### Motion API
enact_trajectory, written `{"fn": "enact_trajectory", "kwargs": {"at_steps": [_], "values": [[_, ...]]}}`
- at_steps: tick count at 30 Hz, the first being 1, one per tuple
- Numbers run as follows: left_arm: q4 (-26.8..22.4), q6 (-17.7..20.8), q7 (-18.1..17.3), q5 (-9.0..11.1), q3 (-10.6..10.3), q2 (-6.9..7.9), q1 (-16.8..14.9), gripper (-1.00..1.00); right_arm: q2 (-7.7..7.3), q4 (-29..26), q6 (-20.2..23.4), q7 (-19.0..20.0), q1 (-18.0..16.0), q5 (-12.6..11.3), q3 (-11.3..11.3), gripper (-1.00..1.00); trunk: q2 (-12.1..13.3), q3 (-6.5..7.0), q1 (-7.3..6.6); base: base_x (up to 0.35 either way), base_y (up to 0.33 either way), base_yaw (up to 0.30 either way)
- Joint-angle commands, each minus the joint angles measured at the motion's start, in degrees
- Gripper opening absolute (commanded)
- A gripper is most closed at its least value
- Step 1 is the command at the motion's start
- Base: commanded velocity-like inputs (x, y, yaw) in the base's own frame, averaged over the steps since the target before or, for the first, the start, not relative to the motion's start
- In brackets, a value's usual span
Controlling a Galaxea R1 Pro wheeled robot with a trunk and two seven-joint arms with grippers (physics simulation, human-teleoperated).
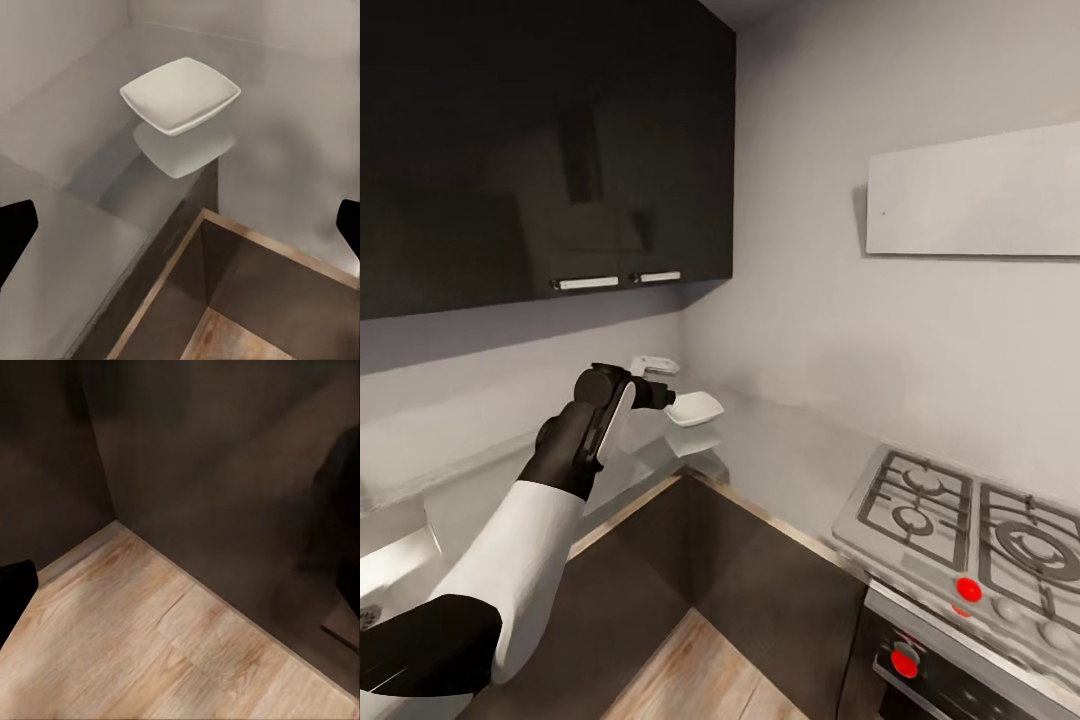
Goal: In the kitchen, take the Vidalia onion out of the sink, dice it on the chopping board with the paring knife, put the diced onion into the bowl on the countertop, then place both the paring knife and the chopping board into the sink.
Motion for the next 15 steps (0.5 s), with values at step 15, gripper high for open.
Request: {"fn": "enact_trajectory", "kwargs": {"at_steps": [15], "values": [[0.02, 0.15, 0.27, 0.07, -0.07, 0.08, -0.02, 1.00, -0.04, 0.04, 0.02, -0.67, -0.02, 0.31, 0.46, 1.00, -0.03, -0.02, 0.05, 0.292, 0.000, 0.000]]}}
